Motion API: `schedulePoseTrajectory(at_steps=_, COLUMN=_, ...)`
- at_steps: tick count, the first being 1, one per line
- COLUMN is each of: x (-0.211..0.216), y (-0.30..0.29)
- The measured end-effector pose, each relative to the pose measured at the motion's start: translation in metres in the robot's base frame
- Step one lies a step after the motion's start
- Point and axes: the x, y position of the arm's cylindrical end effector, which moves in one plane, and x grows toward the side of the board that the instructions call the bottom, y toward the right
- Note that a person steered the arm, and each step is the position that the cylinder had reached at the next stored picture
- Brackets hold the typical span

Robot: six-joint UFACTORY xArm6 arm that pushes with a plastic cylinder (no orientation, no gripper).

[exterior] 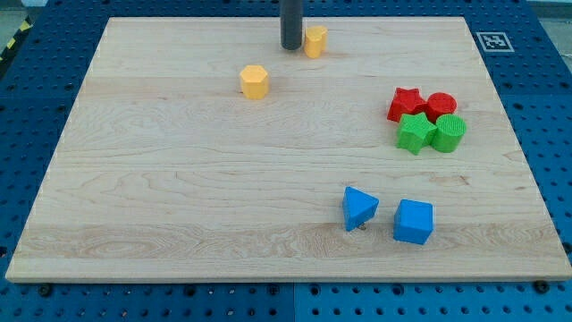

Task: Push the yellow heart above the red star

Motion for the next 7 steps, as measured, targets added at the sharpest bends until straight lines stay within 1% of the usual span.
schedulePoseTrajectory(at_steps=3, x=0.003, y=0.077)
schedulePoseTrajectory(at_steps=4, x=0.028, y=0.085)
schedulePoseTrajectory(at_steps=6, x=0.029, y=0.124)
schedulePoseTrajectory(at_steps=7, x=0.019, y=0.115)
